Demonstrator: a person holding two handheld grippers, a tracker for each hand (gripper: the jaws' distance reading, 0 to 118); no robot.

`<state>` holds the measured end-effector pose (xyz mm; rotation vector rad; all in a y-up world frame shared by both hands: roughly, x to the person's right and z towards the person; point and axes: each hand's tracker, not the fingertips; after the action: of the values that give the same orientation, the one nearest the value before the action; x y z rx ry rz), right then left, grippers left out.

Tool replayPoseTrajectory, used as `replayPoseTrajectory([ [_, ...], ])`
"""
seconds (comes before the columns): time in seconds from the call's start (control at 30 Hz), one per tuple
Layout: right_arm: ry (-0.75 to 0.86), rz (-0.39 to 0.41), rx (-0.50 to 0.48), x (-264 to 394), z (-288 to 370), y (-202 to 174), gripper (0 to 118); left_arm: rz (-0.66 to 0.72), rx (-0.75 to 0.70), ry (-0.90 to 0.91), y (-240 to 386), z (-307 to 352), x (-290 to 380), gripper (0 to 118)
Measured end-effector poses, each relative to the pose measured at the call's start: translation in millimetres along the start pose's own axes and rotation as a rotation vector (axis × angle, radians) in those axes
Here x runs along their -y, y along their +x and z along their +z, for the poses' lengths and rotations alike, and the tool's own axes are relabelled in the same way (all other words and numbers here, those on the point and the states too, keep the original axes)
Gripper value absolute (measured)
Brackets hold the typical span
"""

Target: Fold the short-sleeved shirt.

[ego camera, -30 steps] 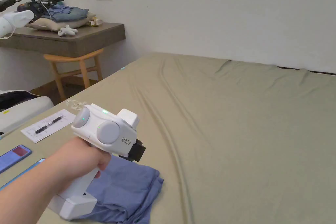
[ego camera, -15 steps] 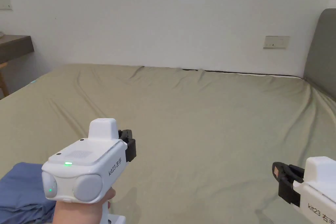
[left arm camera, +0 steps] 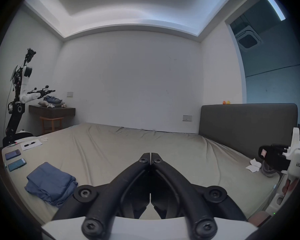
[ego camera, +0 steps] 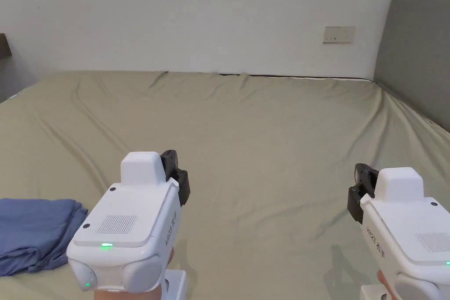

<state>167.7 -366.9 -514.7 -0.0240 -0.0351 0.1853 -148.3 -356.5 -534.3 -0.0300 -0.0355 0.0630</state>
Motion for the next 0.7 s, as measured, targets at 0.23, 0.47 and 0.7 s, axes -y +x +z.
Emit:
replayPoseTrajectory([
  [0.23, -0.021, -0.026, -0.009, 11.5, -11.5, 1.6, 0, -0.180, -0.053, 0.041, -0.5, -4.0, 15.4, 0],
  [0.47, -0.028, -0.014, 0.006, 15.6, -13.3, -2.4, 46, -0.136, -0.049, 0.023, -6.1, -4.7, 18.2, 42],
  [0.7, -0.003, 0.008, 0.027, 15.9, -12.5, -8.0, 110, -0.178, -0.071, 0.089, -0.3, 3.6, 16.7, 111],
])
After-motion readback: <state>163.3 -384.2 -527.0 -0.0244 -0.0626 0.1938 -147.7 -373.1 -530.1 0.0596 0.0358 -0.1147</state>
